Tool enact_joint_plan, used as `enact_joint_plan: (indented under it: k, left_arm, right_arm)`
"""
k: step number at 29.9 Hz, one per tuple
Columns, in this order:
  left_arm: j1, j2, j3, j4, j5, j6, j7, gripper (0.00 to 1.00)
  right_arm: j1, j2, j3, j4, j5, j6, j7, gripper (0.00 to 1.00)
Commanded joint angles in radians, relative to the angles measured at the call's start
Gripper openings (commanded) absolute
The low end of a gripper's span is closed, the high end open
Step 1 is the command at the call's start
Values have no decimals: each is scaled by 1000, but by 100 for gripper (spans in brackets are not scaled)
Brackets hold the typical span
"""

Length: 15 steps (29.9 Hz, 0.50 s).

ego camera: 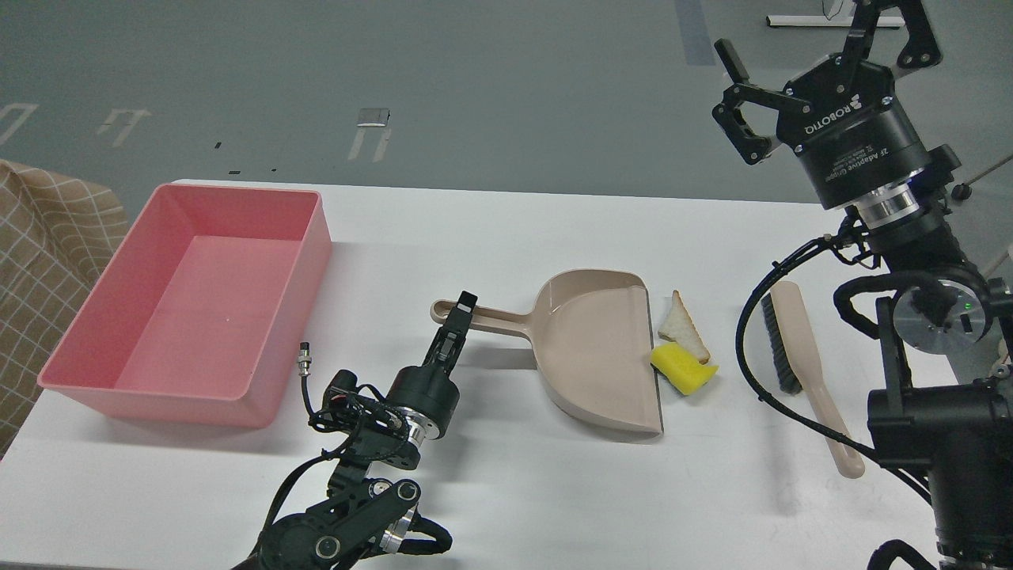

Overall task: Sweep and dump garbage into bin
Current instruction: 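Close the left gripper on the dustpan handle, then move the right gripper down toward the wooden brush handle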

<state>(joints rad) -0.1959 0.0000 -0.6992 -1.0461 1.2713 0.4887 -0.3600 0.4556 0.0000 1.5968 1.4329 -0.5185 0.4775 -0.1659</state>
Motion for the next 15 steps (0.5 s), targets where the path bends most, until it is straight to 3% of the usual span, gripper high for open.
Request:
enact_joint_plan:
  k: [1,6,15]
  left_arm:
    - [-5,0,3,-3,2,0,0,22]
    - [-8,0,3,-14,5,0,0,22]
    - [-19,0,3,-14,7,0,0,22]
  right_arm:
    - [6,-53,-11,6,-6,0,-1,100]
    - [12,-202,-17,1,-25,-22,8,100]
    - [41,-236,199,8,-18,11,8,100]
